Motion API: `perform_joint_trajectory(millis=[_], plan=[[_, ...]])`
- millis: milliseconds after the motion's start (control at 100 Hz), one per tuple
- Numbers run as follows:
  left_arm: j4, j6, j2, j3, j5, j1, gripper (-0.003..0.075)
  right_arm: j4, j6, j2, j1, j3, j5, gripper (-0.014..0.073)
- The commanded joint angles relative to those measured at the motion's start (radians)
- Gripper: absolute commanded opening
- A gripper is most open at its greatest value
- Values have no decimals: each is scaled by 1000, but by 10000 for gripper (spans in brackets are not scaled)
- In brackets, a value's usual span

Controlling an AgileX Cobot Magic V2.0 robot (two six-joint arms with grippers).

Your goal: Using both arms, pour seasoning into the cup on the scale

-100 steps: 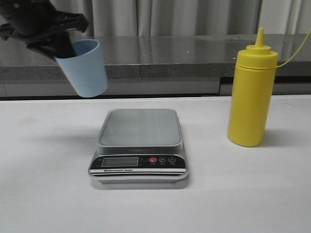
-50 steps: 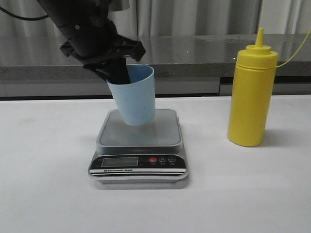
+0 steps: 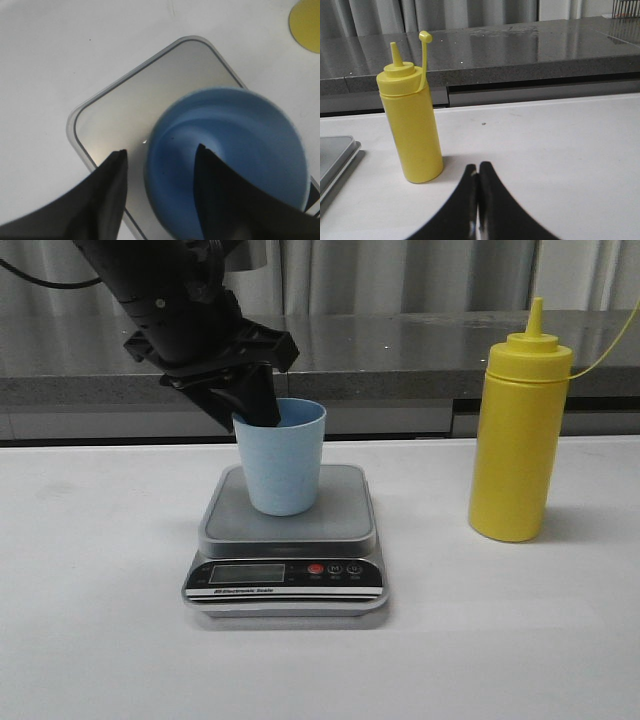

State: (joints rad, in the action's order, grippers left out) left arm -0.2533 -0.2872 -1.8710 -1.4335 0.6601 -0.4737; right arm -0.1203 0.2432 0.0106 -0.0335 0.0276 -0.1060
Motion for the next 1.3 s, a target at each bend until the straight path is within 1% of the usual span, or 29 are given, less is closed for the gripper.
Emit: perform_joint_trajectory(millis=[0,250,310,340,410,460,510,690,870,1020,1200,1290], plan=[[-25,8,65,-34,-51,-7,335,-12,-10,21,6,-18,73,-69],[-27,12,147,-34,-62,-7,333,-12,-10,21,6,-18,73,-69],[-27,28,180,-26,-72,-6,312,-12,-10,21,6,-18,73,-69],[-27,30,196,-20,-77,-6,286,-12,-10,21,6,-18,73,-69],[-27,30,237,2,-89,-6,174,-12,-10,21,6,-18,73,-69],[-27,30,268,24,-98,-6,68,-12,-10,21,6,-18,73,-69],[-27,30,304,50,-105,-6,-22,-12,-10,21,6,-18,73,-69],[-27,30,421,158,-144,-6,-20,-12,-10,21,6,-18,73,-69],[-27,37,563,288,-240,-6,-20,-12,-10,21,6,-18,73,-69],[-27,79,669,391,-297,-4,-20,-12,-10,21,6,-18,73,-69],[-27,88,791,523,-352,-4,-20,-12,-10,21,6,-18,73,-69],[-27,113,858,587,-367,20,-20,-12,-10,21,6,-18,73,-69]])
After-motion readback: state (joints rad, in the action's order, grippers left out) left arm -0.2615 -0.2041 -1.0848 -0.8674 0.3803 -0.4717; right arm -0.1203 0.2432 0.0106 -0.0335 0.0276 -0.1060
